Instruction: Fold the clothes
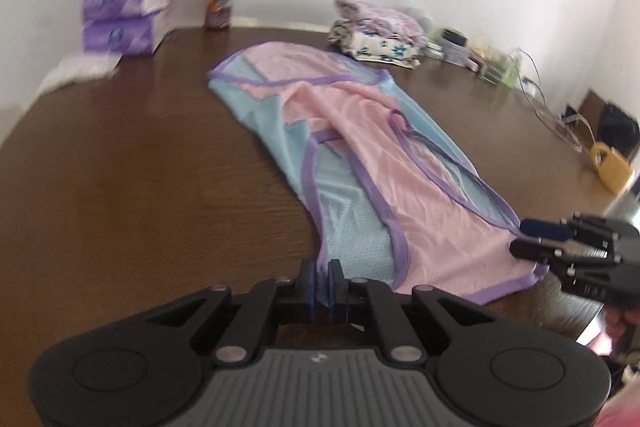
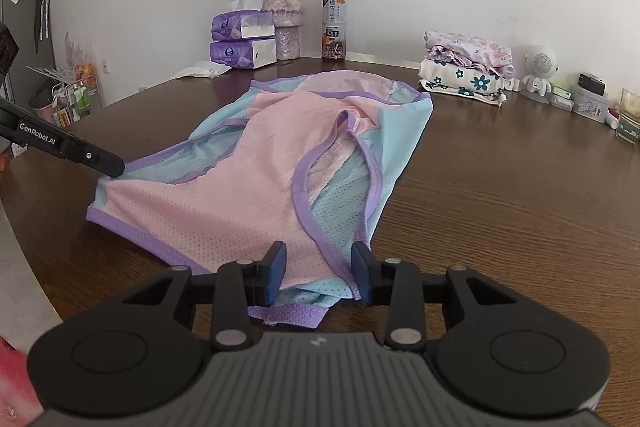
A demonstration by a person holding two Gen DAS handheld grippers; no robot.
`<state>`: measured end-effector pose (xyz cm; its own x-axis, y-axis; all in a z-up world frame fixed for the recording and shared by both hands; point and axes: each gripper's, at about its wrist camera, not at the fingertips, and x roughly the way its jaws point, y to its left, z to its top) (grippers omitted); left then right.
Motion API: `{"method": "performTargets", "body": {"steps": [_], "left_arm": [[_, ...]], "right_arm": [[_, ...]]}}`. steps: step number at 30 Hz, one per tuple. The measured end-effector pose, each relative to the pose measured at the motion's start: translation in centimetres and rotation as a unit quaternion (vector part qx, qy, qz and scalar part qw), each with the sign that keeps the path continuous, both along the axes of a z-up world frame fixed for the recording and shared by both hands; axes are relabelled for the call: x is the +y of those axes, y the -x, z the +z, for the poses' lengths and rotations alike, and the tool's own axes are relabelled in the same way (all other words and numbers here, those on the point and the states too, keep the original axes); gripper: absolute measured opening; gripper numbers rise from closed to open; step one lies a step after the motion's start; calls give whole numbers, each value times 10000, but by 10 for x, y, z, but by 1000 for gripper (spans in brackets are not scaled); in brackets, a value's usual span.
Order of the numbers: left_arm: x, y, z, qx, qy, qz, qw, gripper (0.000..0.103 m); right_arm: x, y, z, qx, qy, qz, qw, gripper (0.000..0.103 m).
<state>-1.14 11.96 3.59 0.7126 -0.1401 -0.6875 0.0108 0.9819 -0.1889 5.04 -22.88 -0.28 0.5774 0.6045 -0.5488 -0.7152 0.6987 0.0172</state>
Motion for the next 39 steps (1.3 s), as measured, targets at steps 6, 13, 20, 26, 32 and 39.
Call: {"method": "performTargets", "body": {"steps": [6, 13, 20, 26, 32, 39], "left_arm": [[-13, 5, 15, -283, -124, -603, 9977, 12], [-62, -3, 12, 24, -963, -1777, 9794, 15], [-65, -1, 0, 178, -1080, -2001, 9736, 15], [-57, 2, 19, -133, -1009, -1774, 9789, 15], [-55, -3, 15, 56, -1124, -1866, 9760, 15], [-58, -4, 5, 188, -1224, -1944, 9731, 15]], "right_arm": [[3, 1, 1, -46, 43, 36, 10000, 36], [3, 2, 0, -72, 60, 43, 9999, 37], [3, 2, 0, -69, 51, 64, 9999, 37], [2, 1, 0, -49, 63, 65, 9999, 37], [3, 0, 2, 2, 110, 76, 9999, 37], [5, -2, 4, 77, 178, 124, 9997, 37]]}}
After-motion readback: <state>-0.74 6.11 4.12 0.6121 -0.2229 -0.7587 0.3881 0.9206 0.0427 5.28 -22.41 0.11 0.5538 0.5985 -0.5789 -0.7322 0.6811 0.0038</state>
